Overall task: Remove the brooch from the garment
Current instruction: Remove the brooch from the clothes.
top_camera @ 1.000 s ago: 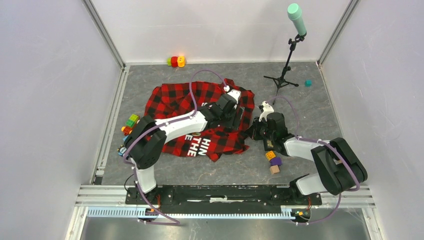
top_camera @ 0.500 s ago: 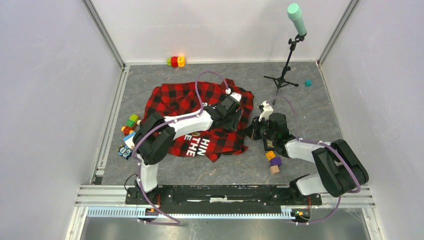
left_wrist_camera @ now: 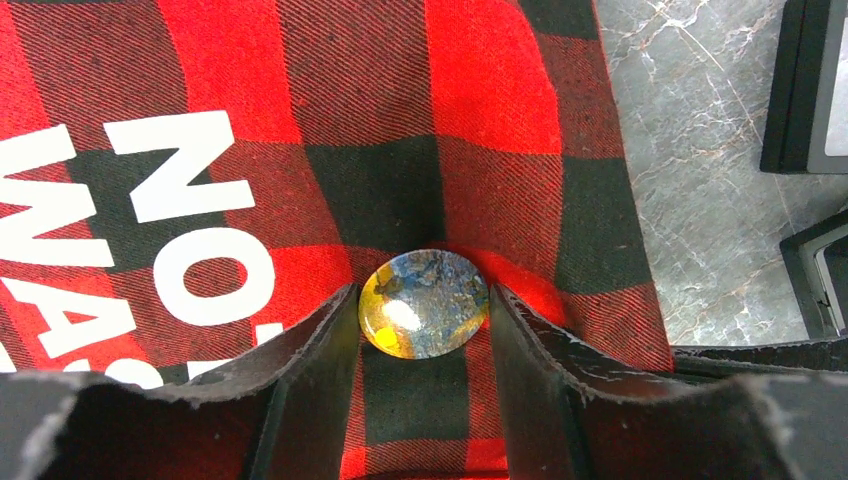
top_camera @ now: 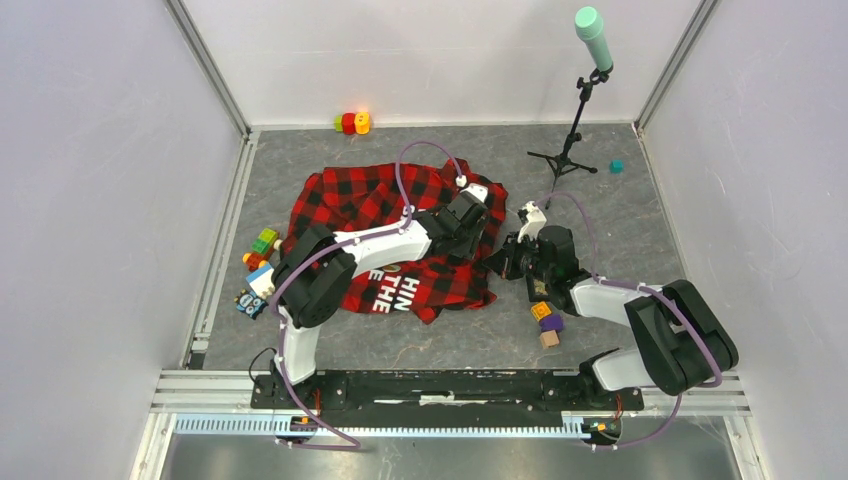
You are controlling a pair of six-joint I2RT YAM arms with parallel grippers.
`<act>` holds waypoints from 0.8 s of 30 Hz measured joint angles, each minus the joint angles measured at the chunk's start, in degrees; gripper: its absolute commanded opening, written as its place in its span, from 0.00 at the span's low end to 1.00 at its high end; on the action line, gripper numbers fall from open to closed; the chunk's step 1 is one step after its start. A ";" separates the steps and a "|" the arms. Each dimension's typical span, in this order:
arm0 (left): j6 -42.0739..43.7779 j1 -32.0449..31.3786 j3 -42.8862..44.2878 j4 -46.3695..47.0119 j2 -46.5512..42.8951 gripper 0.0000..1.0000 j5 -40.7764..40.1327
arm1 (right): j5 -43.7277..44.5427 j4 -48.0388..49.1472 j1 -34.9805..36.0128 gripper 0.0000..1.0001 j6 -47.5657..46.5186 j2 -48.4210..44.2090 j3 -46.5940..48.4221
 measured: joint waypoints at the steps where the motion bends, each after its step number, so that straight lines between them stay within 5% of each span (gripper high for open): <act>1: 0.00 0.02 0.02 0.02 0.00 0.55 -0.17 | -0.04 0.00 0.00 0.03 0.02 0.00 0.00; 8: 0.11 0.02 -0.07 0.26 -0.02 0.54 -1.16 | -0.55 -0.02 0.00 0.03 0.22 -0.13 0.00; 13: 1.88 0.72 -2.80 2.64 -1.33 0.83 0.63 | -0.96 -0.63 0.00 0.04 0.20 -2.03 -0.07; 24: 3.32 -0.42 -3.10 1.57 -4.70 0.66 -2.05 | -2.01 -1.77 0.00 0.04 0.22 -5.51 -0.35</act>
